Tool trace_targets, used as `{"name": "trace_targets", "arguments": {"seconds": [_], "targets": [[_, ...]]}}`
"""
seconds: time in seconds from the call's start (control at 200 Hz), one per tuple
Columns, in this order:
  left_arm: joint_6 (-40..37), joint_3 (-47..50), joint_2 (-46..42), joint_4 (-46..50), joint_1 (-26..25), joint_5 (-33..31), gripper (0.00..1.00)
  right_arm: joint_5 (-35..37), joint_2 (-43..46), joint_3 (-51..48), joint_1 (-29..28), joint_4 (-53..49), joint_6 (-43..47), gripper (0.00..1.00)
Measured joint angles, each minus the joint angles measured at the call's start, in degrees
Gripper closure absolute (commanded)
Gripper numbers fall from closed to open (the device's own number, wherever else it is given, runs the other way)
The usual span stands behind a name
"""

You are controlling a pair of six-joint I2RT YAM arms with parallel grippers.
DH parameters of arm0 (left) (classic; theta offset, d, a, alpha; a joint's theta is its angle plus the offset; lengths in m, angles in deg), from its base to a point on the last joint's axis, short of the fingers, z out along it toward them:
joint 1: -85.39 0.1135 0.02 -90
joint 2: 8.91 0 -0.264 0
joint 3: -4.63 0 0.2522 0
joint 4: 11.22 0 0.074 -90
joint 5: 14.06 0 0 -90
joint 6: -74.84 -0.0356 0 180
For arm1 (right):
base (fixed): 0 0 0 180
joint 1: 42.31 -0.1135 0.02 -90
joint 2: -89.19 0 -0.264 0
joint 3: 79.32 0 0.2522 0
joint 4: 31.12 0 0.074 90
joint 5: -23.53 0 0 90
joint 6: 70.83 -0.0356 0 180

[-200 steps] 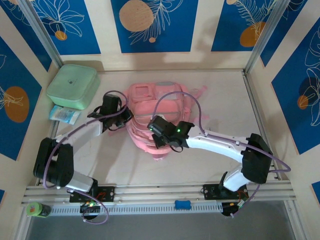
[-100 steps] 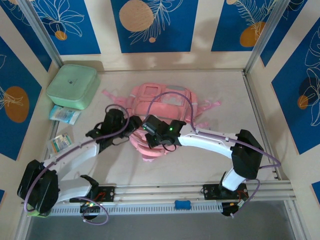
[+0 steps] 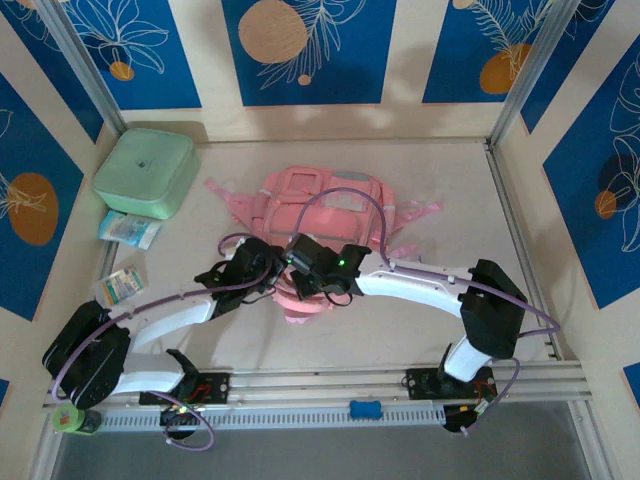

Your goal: Pack books, pencil case, and school supplies into a backpack

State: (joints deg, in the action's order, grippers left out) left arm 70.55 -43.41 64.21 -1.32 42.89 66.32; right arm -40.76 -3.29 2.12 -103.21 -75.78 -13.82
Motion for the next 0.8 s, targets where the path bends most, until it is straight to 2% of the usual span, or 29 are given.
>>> {"name": "trace_targets", "arguments": {"seconds": [0.215,0.455,0.61,0.8], "targets": [[2.21,-0.96,0.83,0.28,-1.29,-3.98,1.0,1.16,0.0,-0.13,-0.44,0.04,0.28,1.0],[-1.11,-1.42,-4.07,4.7,1.01,-2.86,1.0,8.17,0.46,-1.36,-4.85,-0.68,1.03,1.0],[-4.92,-1.42,-7.82,8.74,6.43,0.13,1.0,11.3,3.06,-4.79,-6.21,-3.67,-0.28,1.0],[-9.88,-1.42,-8.9,10.38,13.46,7.02,1.0,13.11,6.51,-8.41,-5.31,-5.84,-0.39,1.0]]}}
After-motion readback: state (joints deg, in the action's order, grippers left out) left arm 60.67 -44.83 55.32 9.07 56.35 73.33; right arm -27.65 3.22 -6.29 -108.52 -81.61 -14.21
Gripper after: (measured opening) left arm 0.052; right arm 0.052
